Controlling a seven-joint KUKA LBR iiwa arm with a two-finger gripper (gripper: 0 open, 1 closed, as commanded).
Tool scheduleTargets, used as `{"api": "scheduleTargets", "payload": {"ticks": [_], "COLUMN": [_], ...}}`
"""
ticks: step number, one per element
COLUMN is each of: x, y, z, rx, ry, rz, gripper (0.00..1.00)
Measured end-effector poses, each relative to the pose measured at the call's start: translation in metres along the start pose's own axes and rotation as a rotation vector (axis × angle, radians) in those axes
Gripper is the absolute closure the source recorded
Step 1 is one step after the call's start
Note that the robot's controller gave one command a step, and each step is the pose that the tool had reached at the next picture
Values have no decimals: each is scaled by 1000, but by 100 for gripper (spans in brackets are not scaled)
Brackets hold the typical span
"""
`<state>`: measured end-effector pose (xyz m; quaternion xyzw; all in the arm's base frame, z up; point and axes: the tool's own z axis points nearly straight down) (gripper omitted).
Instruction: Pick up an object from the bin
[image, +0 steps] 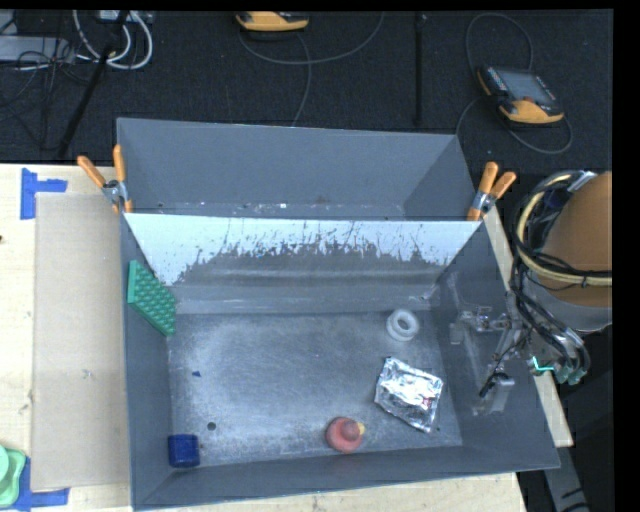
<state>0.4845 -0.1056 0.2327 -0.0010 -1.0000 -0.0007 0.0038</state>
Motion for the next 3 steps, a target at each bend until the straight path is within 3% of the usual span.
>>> {"api": "scheduleTargets", "payload": {"ticks": [1, 2, 3], "x": [-62, -63, -33], "y": [18, 18, 23], "z": [166, 163, -6], "rx": [-1, 2, 3], "ry": [-4, -7, -15], "rz": [-94, -99, -128], "gripper": [0, 100, 100]}}
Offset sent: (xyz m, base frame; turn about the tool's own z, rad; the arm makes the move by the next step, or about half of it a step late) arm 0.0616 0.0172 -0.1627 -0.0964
